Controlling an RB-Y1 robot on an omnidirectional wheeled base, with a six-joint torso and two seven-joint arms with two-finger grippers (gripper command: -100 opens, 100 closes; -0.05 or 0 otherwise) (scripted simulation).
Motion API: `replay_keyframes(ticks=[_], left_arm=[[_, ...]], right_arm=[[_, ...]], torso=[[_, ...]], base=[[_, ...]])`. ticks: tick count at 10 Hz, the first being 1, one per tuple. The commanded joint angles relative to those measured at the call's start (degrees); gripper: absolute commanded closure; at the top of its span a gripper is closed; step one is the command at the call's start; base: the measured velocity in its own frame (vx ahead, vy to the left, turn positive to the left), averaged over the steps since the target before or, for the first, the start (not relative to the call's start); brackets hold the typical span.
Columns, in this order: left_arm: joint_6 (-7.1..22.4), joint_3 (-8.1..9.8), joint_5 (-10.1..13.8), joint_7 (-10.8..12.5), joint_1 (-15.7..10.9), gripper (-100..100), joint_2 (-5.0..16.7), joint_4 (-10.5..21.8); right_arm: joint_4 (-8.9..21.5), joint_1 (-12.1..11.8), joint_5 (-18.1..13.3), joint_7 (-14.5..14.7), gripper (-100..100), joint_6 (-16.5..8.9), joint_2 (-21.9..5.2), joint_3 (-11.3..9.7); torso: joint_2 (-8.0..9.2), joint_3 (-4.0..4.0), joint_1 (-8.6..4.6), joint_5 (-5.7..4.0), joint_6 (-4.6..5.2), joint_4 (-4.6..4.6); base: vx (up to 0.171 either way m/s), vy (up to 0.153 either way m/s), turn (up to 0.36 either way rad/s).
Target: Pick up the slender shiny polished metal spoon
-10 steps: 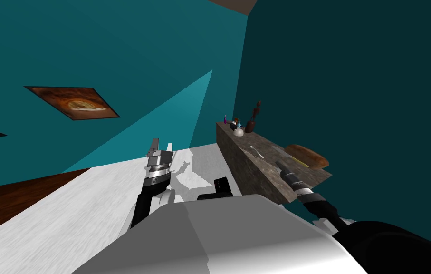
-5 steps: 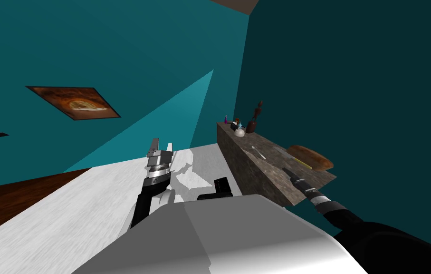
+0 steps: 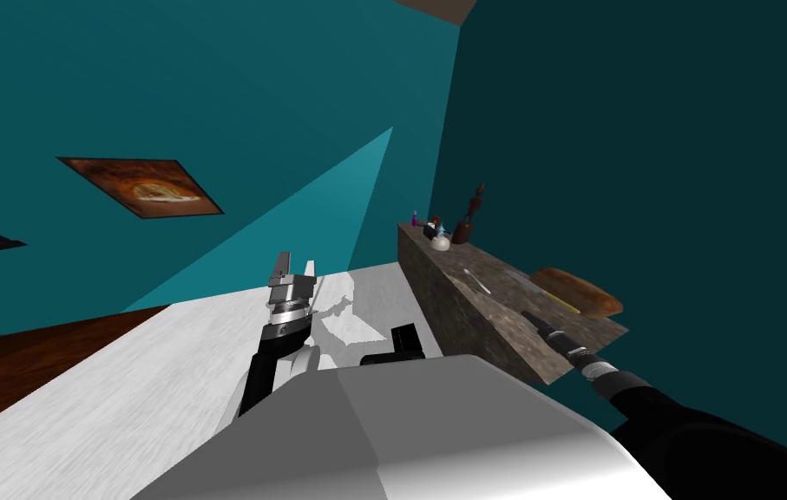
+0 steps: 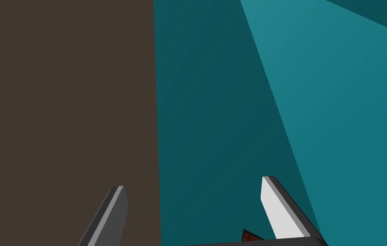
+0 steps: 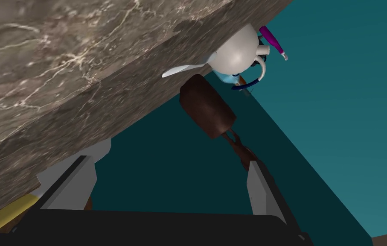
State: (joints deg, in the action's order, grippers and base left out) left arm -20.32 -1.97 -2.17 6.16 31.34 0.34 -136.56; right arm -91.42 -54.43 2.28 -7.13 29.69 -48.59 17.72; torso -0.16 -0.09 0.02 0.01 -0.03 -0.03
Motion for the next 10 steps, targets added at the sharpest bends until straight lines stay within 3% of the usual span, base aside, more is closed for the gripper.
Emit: replay_keyframes(ticks=[1, 3, 4, 8, 9, 10], left_arm=[[0.00, 0.00, 0.00, 0.00, 0.00, 0, 0.00, 0.00], [0.00, 0.00, 0.00, 0.00, 0.00, 0, 0.00, 0.00], [0.00, 0.00, 0.00, 0.00, 0.00, 0, 0.00, 0.00], [0.00, 0.00, 0.00, 0.00, 0.00, 0, 0.00, 0.00], [0.00, 0.00, 0.00, 0.00, 0.00, 0, 0.00, 0.00], [0.00, 0.00, 0.00, 0.00, 0.00, 0, 0.00, 0.00]], right_arm=[[0.14, -0.51, -0.04, 0.04, -100, 0.11, -0.34, 0.14], [0.14, -0.51, -0.04, 0.04, -100, 0.11, -0.34, 0.14], [2.04, -2.40, -0.68, 0.53, -100, -0.09, -2.88, 0.17], [2.04, -2.40, -0.68, 0.53, -100, -0.09, -2.88, 0.17], [3.85, -4.28, -1.38, 1.05, -100, -0.28, -5.32, 0.06], [3.85, -4.28, -1.38, 1.05, -100, -0.28, -5.32, 0.06]], torso=[[0.00, 0.00, 0.00, 0.00, 0.00, 0.00], [0.06, 0.04, 0.06, 0.01, 0.00, 0.02], [0.05, 0.03, 0.02, 0.00, 0.00, 0.02], [0.04, 0.02, 0.01, 0.00, -0.01, 0.01], [0.06, 0.04, 0.03, -0.01, 0.00, 0.02], [0.03, 0.02, 0.02, 0.00, 0.00, 0.01]], base=[[0.024, 0.028, -0.024], [0.022, 0.018, 0.007], [0.045, 0.013, 0.070], [0.028, 0.018, 0.018], [0.034, 0.014, 0.046], [0.026, 0.009, 0.039]])
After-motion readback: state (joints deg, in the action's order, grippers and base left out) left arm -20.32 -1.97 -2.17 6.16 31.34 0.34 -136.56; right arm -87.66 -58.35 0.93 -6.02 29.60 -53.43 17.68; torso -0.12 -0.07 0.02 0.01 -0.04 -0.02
